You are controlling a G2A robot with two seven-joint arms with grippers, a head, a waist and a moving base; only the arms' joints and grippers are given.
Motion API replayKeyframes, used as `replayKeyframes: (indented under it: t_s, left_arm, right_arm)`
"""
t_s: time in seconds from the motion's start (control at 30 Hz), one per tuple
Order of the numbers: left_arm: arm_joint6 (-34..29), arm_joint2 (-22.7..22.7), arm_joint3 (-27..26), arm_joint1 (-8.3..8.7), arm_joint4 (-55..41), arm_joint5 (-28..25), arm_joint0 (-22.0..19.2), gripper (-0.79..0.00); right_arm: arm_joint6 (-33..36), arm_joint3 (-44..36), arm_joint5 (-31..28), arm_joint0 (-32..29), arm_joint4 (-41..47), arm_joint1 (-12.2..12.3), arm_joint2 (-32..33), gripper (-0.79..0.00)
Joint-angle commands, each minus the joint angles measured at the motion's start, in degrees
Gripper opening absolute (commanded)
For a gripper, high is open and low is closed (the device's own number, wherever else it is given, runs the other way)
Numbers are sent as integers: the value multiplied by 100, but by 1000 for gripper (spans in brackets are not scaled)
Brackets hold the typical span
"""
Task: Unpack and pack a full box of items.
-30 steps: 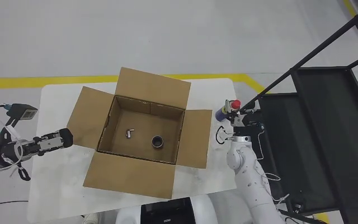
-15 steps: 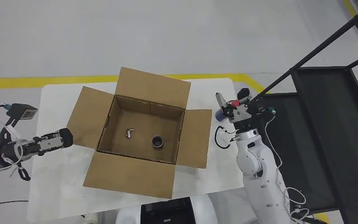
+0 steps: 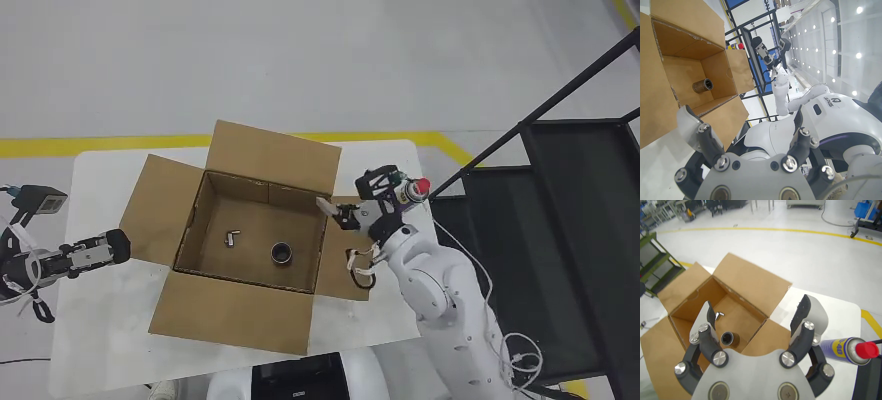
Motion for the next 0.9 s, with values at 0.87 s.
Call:
replayKeyframes:
  t_s: [0.87]
  left_arm:
    - [0, 0, 0, 0, 0, 0, 0, 0]
  right_arm:
    - [663, 976, 808, 693, -342, -105, -1666, 0]
